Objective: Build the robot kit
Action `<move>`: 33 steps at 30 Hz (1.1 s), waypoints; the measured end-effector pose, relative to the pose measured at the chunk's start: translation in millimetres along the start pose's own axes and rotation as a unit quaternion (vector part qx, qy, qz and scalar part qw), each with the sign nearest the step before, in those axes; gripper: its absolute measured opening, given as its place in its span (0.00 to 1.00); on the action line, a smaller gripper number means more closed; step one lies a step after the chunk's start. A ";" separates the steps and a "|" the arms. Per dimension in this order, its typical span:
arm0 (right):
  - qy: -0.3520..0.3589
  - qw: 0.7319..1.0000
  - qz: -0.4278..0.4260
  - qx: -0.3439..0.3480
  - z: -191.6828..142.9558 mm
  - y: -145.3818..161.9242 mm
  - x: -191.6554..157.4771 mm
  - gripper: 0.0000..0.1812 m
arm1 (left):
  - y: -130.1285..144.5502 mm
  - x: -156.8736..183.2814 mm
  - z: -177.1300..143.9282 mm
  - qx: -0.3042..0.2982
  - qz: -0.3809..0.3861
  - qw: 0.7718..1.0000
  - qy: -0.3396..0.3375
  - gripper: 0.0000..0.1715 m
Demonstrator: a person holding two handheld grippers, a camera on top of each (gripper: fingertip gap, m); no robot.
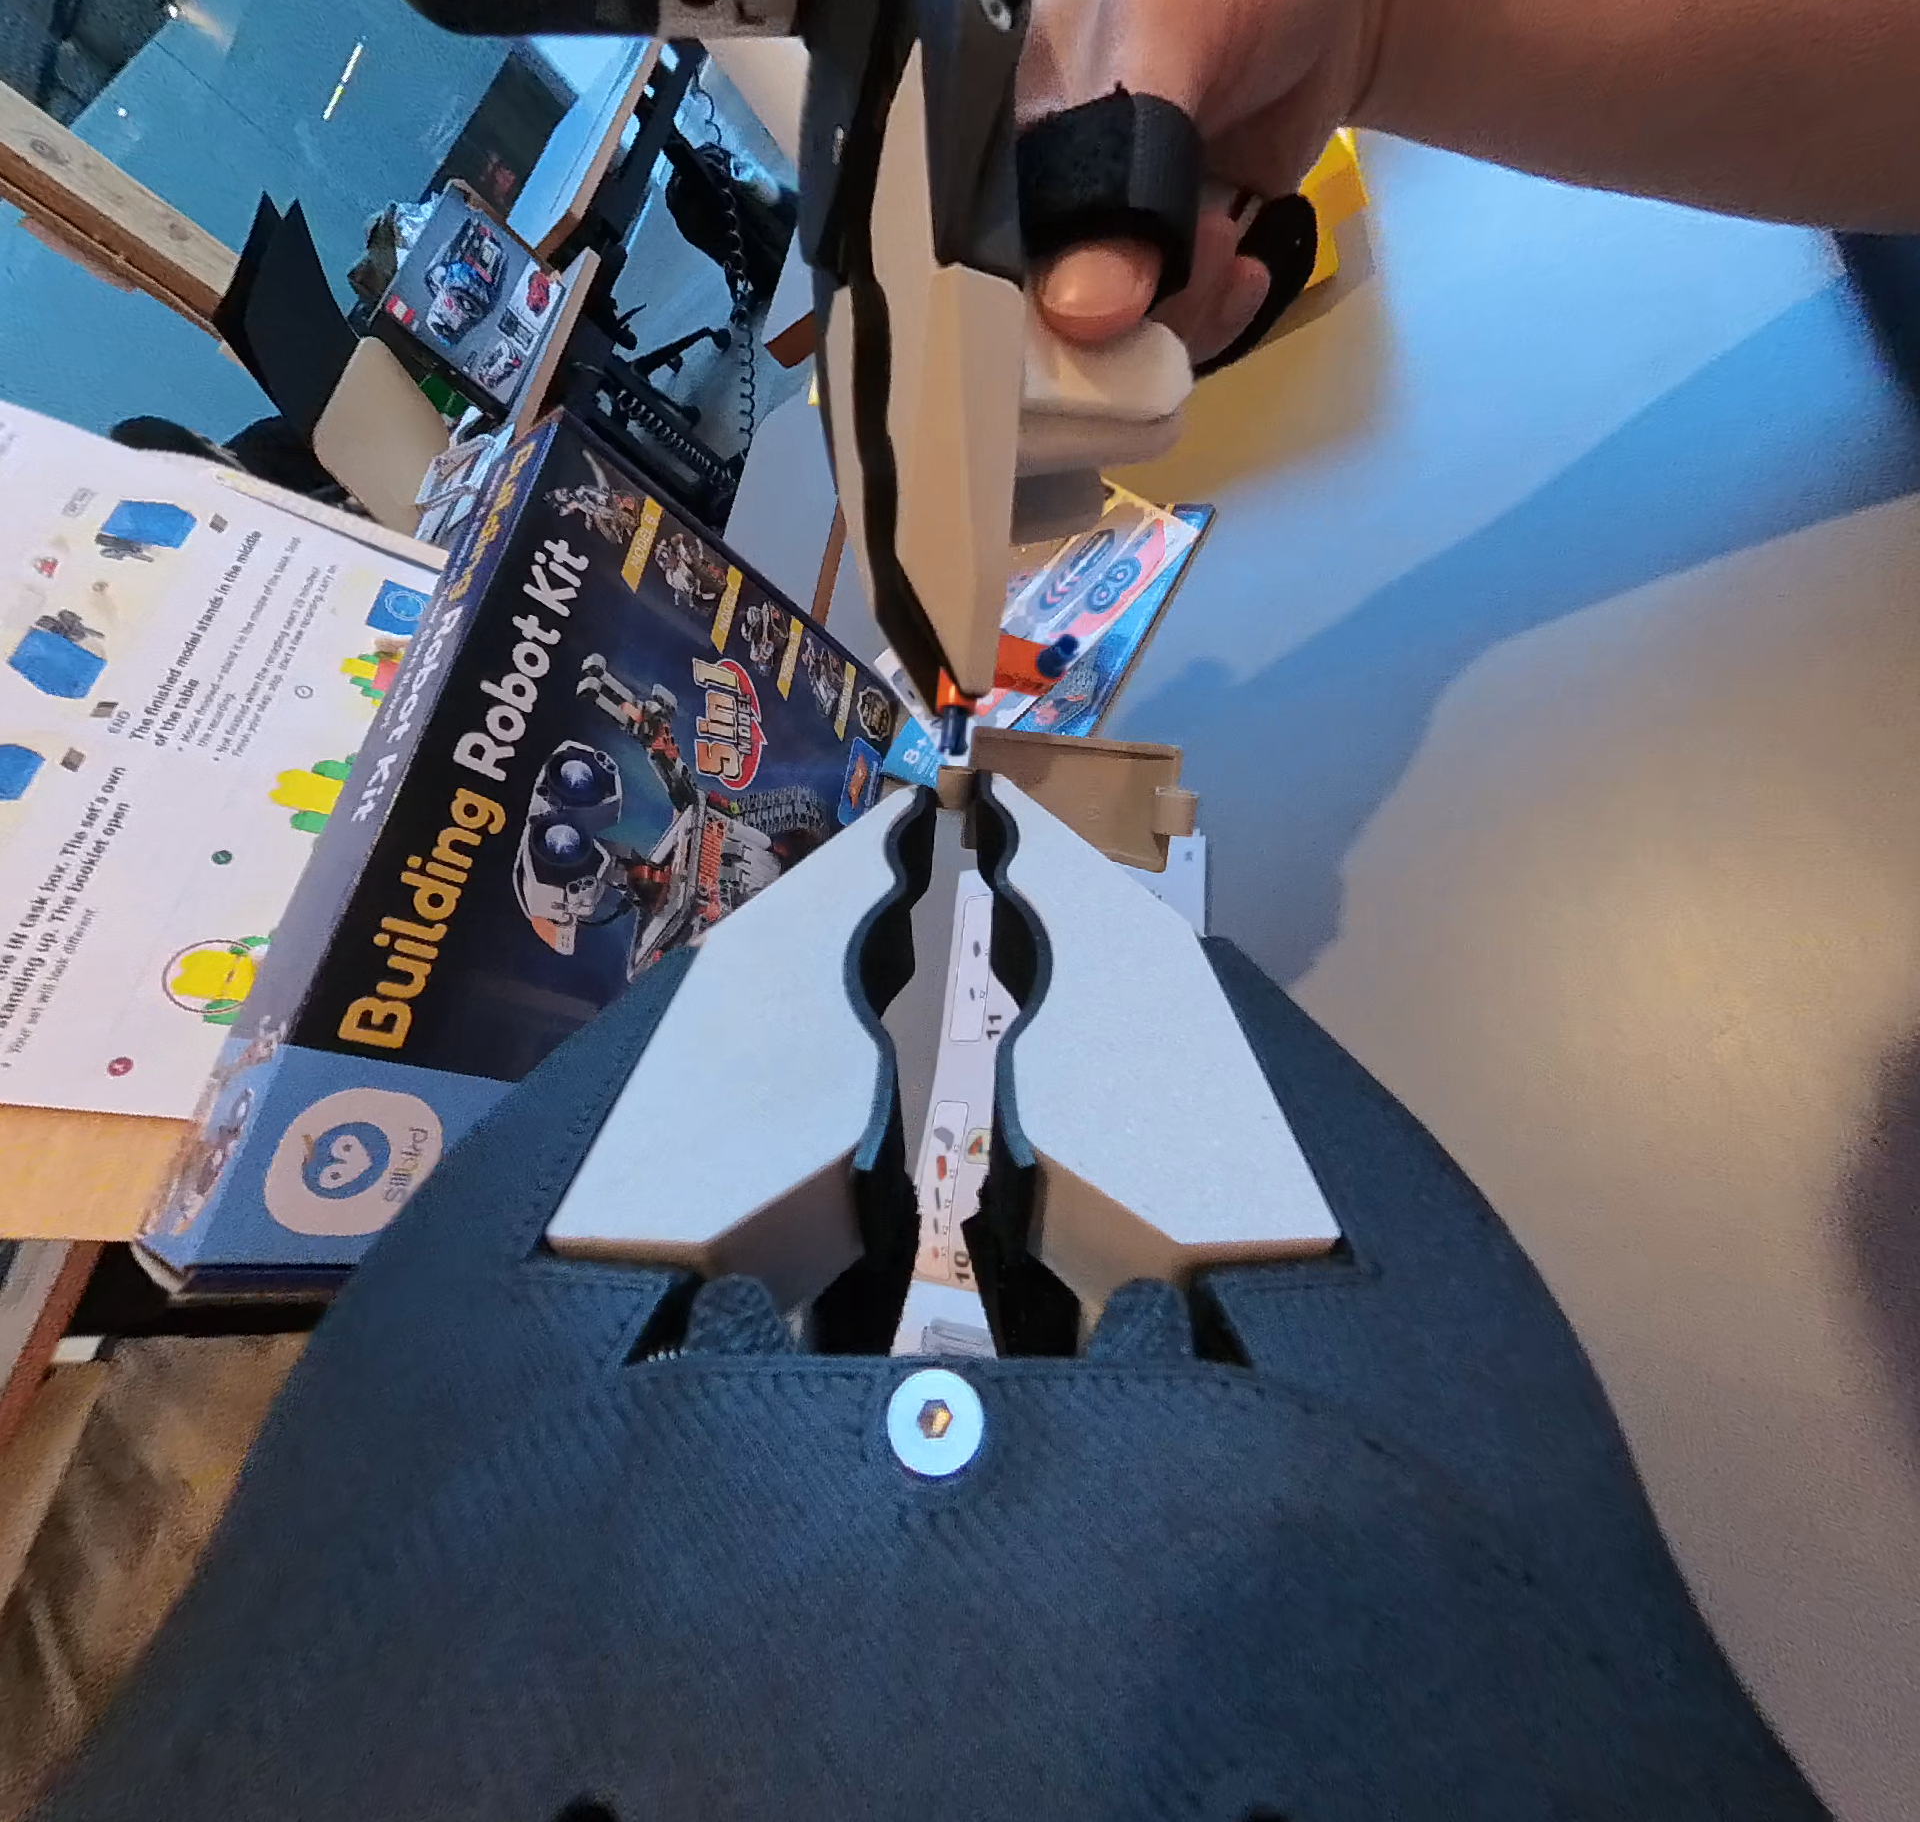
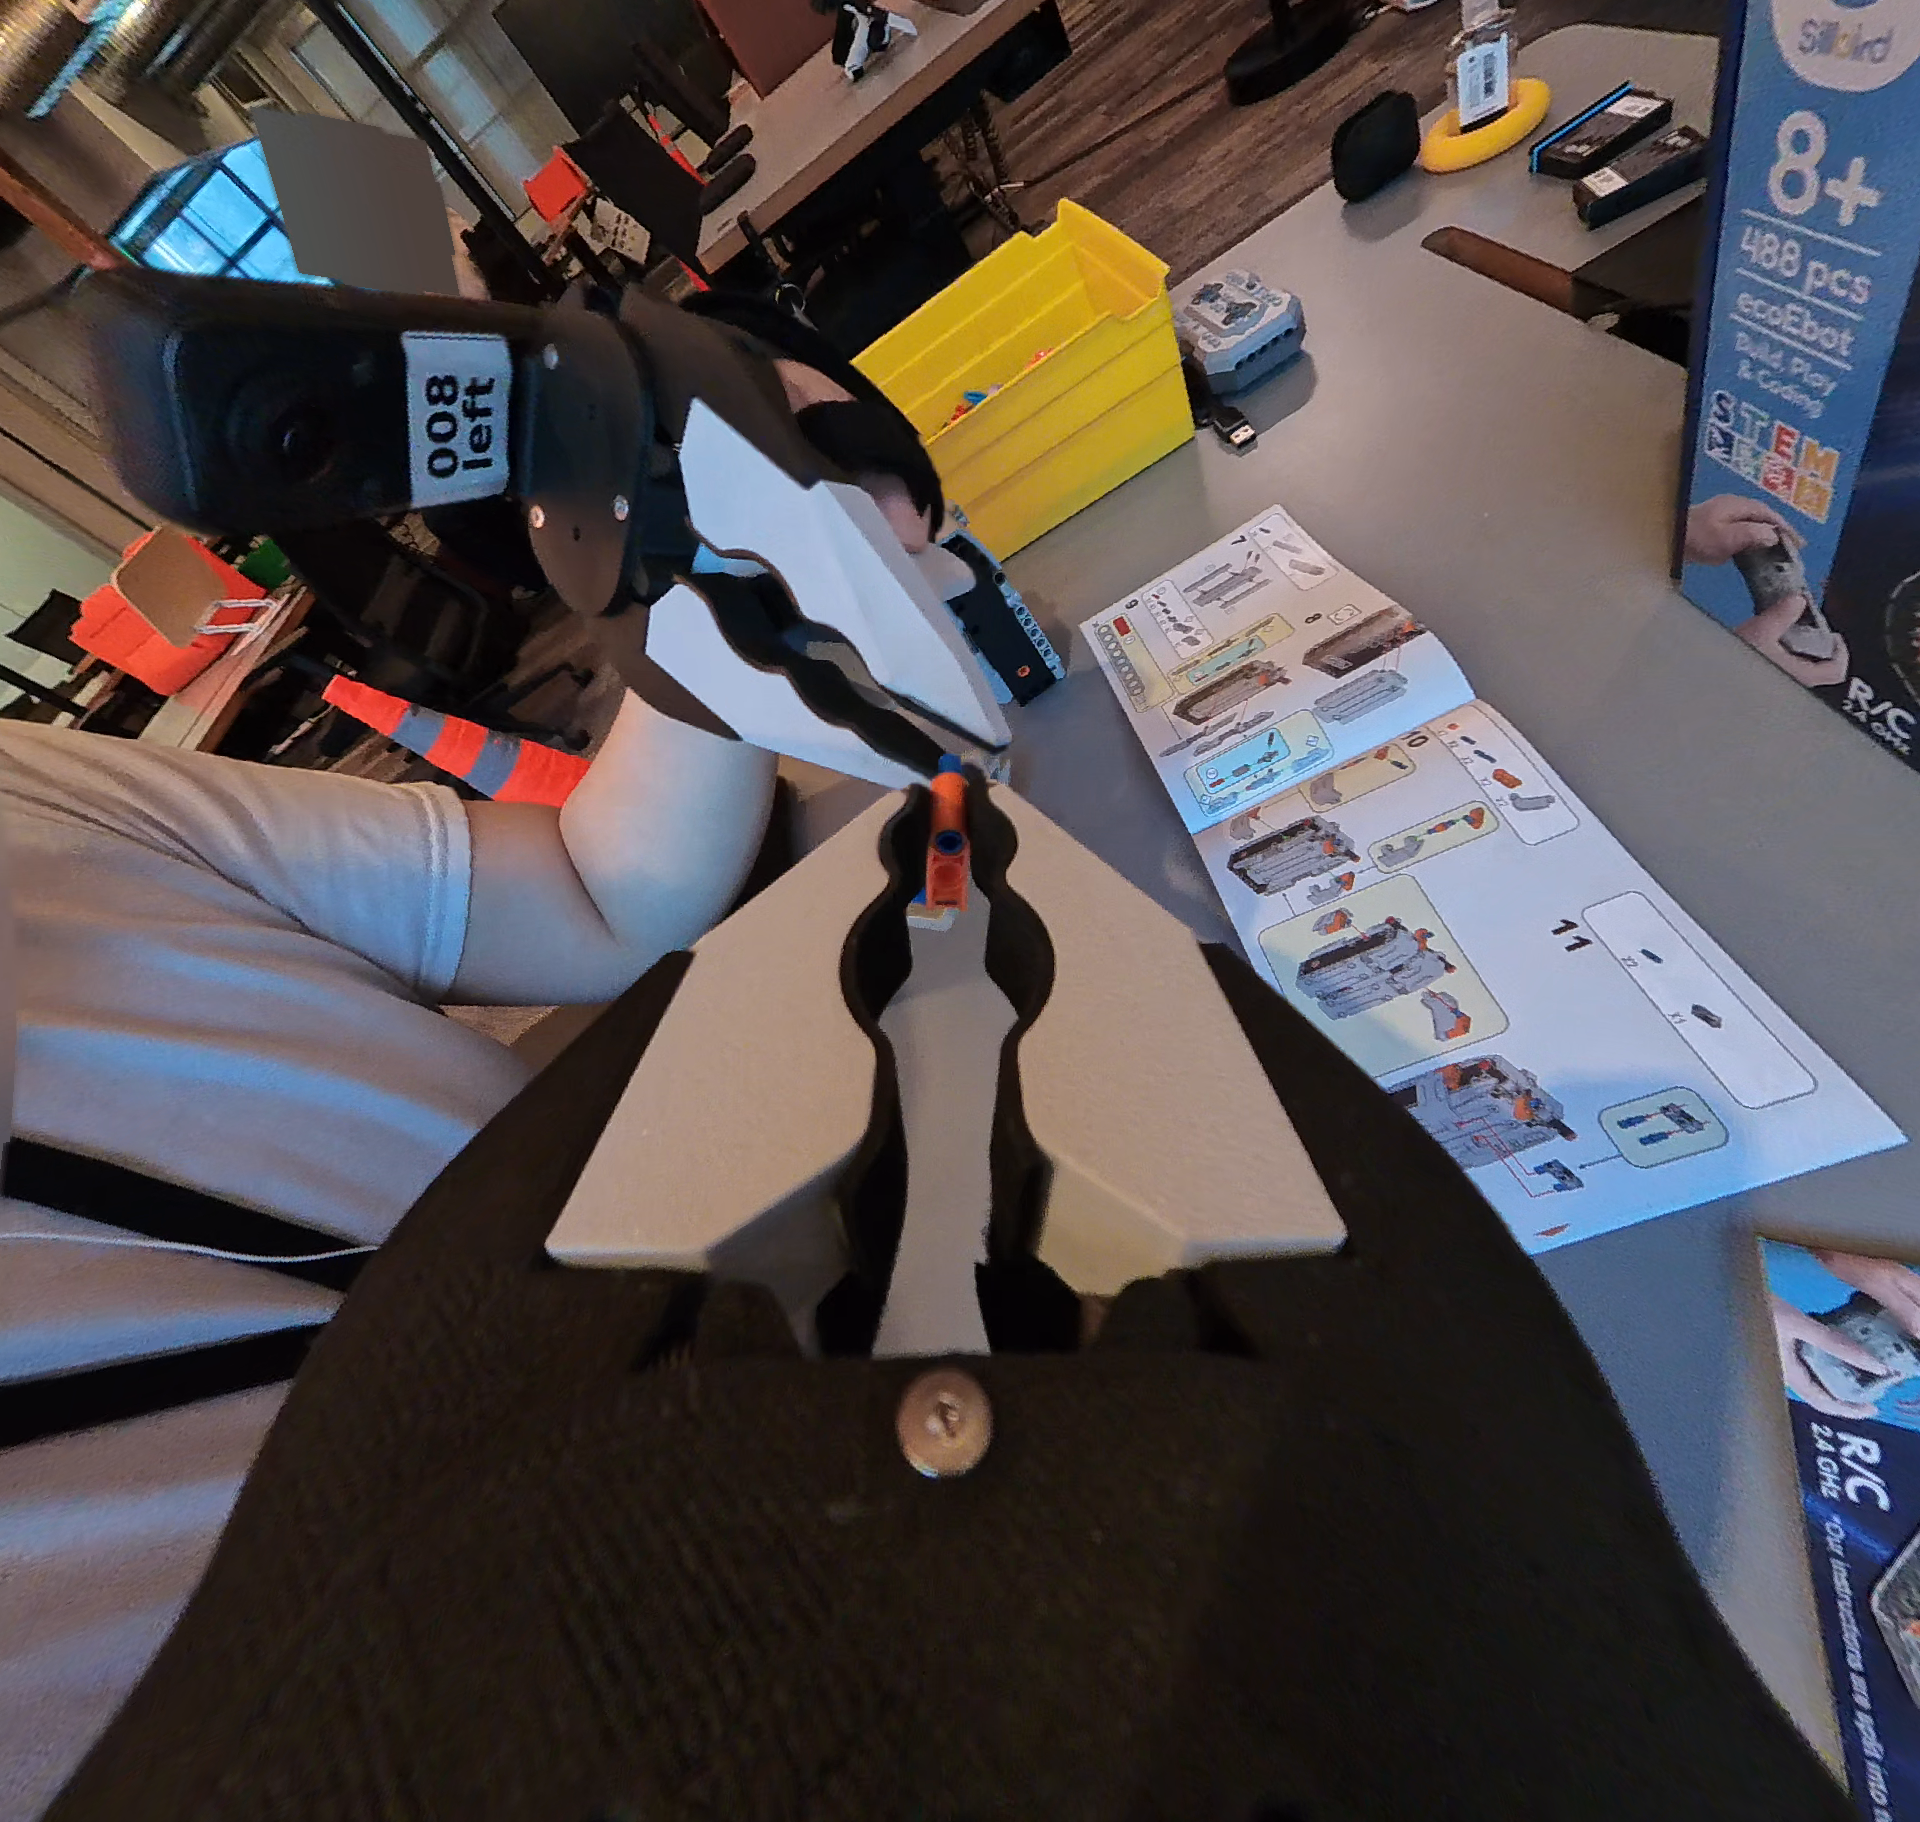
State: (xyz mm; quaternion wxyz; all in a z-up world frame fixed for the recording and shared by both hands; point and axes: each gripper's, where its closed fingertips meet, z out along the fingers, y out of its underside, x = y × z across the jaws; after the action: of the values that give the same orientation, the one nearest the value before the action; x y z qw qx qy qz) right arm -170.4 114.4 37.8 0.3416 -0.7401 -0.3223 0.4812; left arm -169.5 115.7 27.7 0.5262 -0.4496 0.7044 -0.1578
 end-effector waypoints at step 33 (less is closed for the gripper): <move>0.064 0.989 -0.097 -0.096 1.8 26.6 -3.1 0.04 | 0.5 24.7 2.1 -0.131 0.021 0.990 0.048 0.03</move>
State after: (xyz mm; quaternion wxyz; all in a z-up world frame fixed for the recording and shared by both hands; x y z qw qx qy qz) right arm -169.1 97.4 17.1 0.3343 -0.7639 -0.4147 0.3644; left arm -169.0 96.7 11.8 0.4314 -0.4914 0.7529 -0.0743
